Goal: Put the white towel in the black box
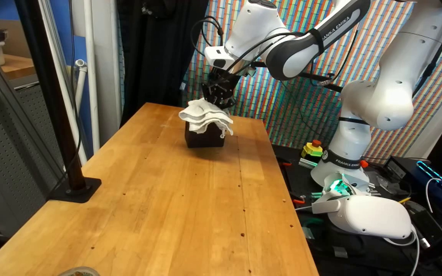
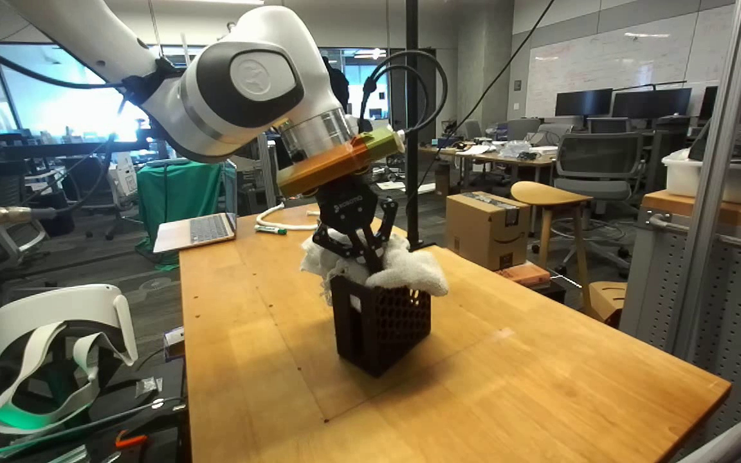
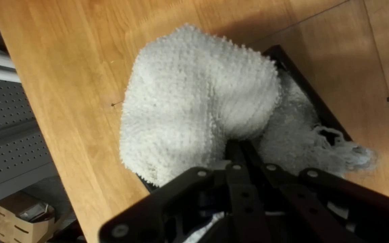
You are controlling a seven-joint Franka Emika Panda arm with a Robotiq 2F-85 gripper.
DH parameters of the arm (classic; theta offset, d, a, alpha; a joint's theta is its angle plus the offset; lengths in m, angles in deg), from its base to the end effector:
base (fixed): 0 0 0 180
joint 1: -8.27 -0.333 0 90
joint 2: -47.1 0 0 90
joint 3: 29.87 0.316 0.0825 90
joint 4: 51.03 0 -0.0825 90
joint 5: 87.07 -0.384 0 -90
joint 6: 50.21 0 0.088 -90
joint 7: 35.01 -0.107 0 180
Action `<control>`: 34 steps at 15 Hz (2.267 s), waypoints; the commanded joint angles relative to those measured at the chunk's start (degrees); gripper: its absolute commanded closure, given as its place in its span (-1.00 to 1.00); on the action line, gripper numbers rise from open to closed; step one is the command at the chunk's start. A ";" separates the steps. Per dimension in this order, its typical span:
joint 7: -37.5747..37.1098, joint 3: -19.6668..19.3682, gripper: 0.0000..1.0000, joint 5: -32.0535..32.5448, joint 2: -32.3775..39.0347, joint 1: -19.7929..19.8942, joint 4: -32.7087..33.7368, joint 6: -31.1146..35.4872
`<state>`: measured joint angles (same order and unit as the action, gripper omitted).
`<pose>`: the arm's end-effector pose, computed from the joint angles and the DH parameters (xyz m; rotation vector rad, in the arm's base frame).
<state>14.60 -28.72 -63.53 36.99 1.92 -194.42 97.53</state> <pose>0.4679 0.0686 0.3727 2.2132 1.7148 0.1920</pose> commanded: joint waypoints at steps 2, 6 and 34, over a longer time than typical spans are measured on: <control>9.55 -1.19 0.86 -9.71 2.36 -0.92 0.28 -2.31; 16.65 -1.39 0.85 -18.55 5.49 -0.80 1.00 -4.07; -8.38 7.06 0.89 -52.63 6.02 -4.62 1.24 24.58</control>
<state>13.79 -23.48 -118.47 43.16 -2.43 -192.51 113.49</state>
